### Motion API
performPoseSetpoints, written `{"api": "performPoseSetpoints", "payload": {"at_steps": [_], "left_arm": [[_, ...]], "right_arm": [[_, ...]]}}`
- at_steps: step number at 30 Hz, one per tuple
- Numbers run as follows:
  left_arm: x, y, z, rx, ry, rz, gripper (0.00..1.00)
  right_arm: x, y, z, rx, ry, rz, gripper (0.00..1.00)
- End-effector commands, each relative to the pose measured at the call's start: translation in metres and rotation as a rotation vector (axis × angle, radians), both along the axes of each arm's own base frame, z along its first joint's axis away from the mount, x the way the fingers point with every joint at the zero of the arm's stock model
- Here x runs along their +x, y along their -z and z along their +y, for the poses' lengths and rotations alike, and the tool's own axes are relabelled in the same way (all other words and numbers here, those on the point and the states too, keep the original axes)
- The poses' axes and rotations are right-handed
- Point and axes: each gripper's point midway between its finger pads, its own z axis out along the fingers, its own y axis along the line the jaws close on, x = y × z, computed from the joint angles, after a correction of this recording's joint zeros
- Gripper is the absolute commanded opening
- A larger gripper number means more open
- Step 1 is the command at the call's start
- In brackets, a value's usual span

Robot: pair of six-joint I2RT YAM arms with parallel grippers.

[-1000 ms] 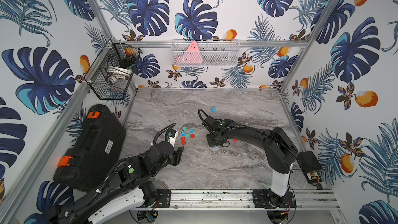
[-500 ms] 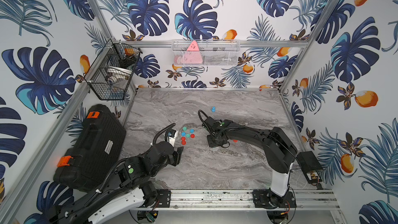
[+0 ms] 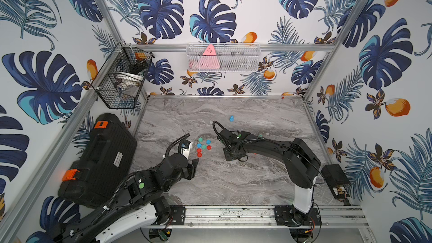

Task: Close the stamp cap
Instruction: Close the cover of the stamp.

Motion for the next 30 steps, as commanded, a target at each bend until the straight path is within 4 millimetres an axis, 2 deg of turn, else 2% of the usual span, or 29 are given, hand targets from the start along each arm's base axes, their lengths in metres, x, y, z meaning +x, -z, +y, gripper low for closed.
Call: {"api": "performPoseSetpoints", "payload": {"at_steps": [1, 19, 30], "left_arm": [[0.001, -0.001, 0.002, -0.004, -0.017, -0.003, 0.65], [0.001, -0.002, 0.002, -0.006, -0.017, -0.004, 0.65], [0.001, -0.002, 0.002, -0.008, -0.017, -0.005, 0.65]], "right_arm": [[-0.006, 0.015, -0.002, -0.015, 0.013, 0.034, 0.11], [0.003, 0.001, 0.002, -0.02, -0.004, 0.006, 0.1], [0.024, -0.008, 0.001, -0.002, 0.006, 0.0, 0.1]]}}
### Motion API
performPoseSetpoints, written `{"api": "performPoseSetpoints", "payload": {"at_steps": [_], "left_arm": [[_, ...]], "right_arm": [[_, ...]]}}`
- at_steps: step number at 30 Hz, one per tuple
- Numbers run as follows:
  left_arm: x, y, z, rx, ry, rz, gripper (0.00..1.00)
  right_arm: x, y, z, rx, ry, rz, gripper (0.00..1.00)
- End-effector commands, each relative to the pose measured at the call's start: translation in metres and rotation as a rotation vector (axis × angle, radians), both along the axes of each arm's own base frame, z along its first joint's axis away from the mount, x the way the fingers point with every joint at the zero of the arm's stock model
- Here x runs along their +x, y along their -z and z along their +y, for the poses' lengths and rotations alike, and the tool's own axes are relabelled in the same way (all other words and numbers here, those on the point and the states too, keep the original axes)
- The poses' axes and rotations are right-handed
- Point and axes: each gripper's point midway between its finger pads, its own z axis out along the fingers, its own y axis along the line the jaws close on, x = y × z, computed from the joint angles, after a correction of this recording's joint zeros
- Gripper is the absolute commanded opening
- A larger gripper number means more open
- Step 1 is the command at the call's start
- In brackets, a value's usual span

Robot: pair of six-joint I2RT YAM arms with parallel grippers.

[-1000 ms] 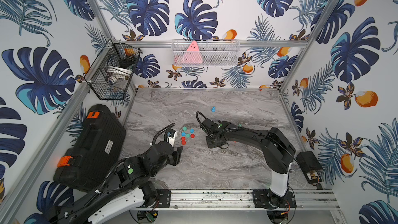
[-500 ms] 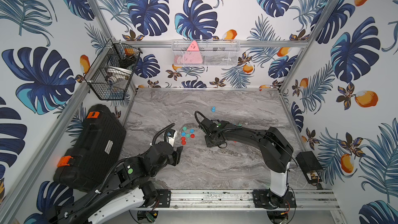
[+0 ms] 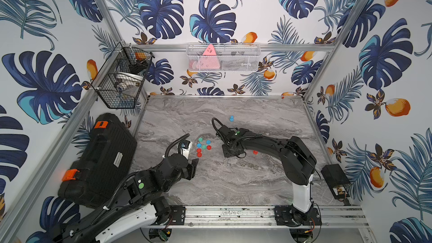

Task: Close the stamp cap
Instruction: Close the cover of the stamp, then move the stamp at the center of the board.

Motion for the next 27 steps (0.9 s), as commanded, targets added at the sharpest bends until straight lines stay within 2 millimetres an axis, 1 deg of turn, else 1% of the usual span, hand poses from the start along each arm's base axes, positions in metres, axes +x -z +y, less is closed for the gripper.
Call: {"api": "performPoseSetpoints", "payload": {"at_steps": [1, 10, 18, 21, 27], "left_arm": [[0.0, -0.001, 0.002, -0.005, -0.013, 0.0, 0.65], [0.0, -0.001, 0.001, -0.006, -0.011, 0.001, 0.65], [0.0, -0.001, 0.001, -0.007, -0.01, 0.001, 0.65], [0.0, -0.001, 0.001, -0.008, -0.009, 0.001, 0.65], [0.0, -0.001, 0.001, -0.007, -0.011, 0.0, 0.65]], "right_arm": [[0.003, -0.002, -0.005, -0.011, -0.007, 0.017, 0.1], [0.027, -0.01, -0.027, 0.018, 0.044, 0.015, 0.1], [0.045, -0.012, -0.053, 0.047, 0.108, 0.017, 0.1], [0.052, -0.012, -0.06, 0.049, 0.121, 0.017, 0.1], [0.064, -0.009, -0.066, 0.052, 0.135, 0.023, 0.09]]}}
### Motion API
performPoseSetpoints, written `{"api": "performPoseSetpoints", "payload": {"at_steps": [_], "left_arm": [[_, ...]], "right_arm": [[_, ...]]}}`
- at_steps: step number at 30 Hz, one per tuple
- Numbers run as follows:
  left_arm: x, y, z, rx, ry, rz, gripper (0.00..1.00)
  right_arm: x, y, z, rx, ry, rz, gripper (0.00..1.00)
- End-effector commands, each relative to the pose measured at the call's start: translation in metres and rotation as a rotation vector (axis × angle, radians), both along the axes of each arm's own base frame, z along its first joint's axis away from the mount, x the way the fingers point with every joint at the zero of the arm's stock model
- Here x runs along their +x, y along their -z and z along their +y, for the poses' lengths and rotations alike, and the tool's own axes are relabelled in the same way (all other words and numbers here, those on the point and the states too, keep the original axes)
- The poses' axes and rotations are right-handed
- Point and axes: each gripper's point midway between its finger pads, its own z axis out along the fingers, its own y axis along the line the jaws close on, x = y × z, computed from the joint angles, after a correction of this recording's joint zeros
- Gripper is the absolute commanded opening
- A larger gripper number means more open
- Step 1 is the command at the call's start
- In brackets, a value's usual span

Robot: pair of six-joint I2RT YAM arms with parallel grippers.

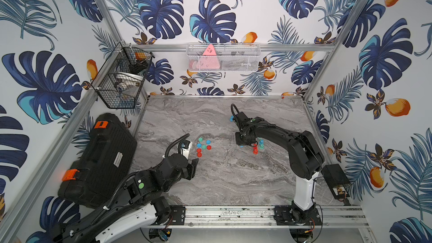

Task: Close the stamp cap
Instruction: Move the stamp at the center of the board.

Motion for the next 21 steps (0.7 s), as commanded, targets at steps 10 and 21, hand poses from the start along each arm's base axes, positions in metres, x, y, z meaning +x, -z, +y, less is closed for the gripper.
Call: {"api": "performPoseSetpoints", "payload": {"at_steps": [10, 21], "left_arm": [[0.0, -0.001, 0.001, -0.004, -0.01, 0.001, 0.65], [0.001, 0.0, 0.002, 0.005, -0.017, 0.003, 0.65]], "right_arm": [[0.024, 0.005, -0.005, 0.006, 0.006, 0.009, 0.09], [0.047, 0.013, -0.009, 0.01, 0.021, 0.022, 0.09]]}}
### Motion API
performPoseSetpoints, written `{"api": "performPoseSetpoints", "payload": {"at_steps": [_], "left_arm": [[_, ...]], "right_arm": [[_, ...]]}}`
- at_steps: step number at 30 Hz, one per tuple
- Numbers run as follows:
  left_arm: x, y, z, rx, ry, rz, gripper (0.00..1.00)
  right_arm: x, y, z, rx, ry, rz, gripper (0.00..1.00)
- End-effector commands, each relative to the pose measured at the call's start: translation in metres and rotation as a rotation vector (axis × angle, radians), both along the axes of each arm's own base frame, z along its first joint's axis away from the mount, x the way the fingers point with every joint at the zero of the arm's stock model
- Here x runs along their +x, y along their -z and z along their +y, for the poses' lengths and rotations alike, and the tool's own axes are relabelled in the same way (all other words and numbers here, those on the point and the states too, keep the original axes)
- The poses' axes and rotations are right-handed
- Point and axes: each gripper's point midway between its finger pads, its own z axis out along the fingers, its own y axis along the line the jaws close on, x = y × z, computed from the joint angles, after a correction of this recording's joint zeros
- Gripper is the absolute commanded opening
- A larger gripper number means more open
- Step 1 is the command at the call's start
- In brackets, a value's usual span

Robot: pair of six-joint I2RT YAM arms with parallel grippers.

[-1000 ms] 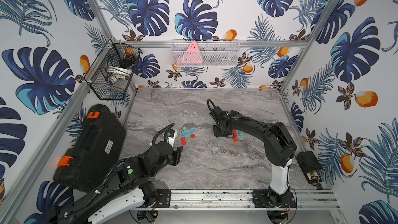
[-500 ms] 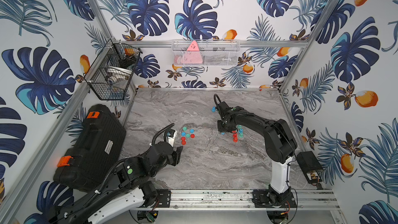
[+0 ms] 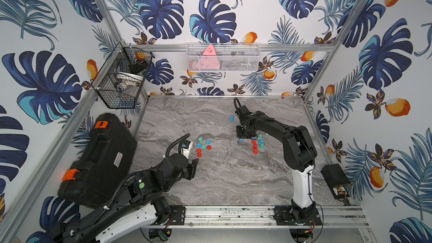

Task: Close the stamp cap
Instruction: Move the stamp at the center of the board.

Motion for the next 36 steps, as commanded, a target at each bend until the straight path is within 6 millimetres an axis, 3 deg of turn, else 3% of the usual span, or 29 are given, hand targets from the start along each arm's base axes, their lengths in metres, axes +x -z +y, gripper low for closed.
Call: {"api": "performPoseSetpoints", "payload": {"at_steps": [1, 36], "left_arm": [[0.001, -0.002, 0.003, -0.002, -0.018, -0.003, 0.65], [0.001, 0.001, 0.0, 0.001, -0.006, 0.005, 0.65]], "right_arm": [[0.0, 0.005, -0.001, -0.011, -0.011, 0.027, 0.09], [0.08, -0.004, 0.014, -0.06, -0.003, -0.063, 0.09]]}}
